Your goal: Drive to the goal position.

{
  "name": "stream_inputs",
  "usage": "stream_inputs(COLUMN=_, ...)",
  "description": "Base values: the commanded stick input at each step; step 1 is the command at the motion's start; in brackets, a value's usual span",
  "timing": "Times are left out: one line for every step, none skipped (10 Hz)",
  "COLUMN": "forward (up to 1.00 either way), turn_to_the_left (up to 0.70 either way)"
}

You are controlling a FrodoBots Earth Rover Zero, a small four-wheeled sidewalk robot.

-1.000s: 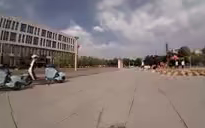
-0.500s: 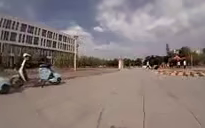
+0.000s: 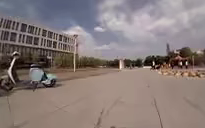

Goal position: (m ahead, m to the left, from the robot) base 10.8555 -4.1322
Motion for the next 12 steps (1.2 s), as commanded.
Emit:
stream_inputs(forward=0.89, turn_to_the_left=0.00)
stream_inputs(forward=0.89, turn_to_the_left=-0.04)
stream_inputs(forward=0.89, turn_to_the_left=-0.12)
stream_inputs(forward=0.90, turn_to_the_left=-0.36)
stream_inputs(forward=0.90, turn_to_the_left=-0.36)
stream_inputs(forward=0.90, turn_to_the_left=-0.11)
stream_inputs(forward=0.90, turn_to_the_left=0.00)
stream_inputs(forward=0.90, turn_to_the_left=0.00)
stream_inputs(forward=0.90, turn_to_the_left=0.00)
stream_inputs(forward=0.90, turn_to_the_left=0.00)
stream_inputs(forward=0.90, turn_to_the_left=0.00)
stream_inputs(forward=0.90, turn_to_the_left=0.00)
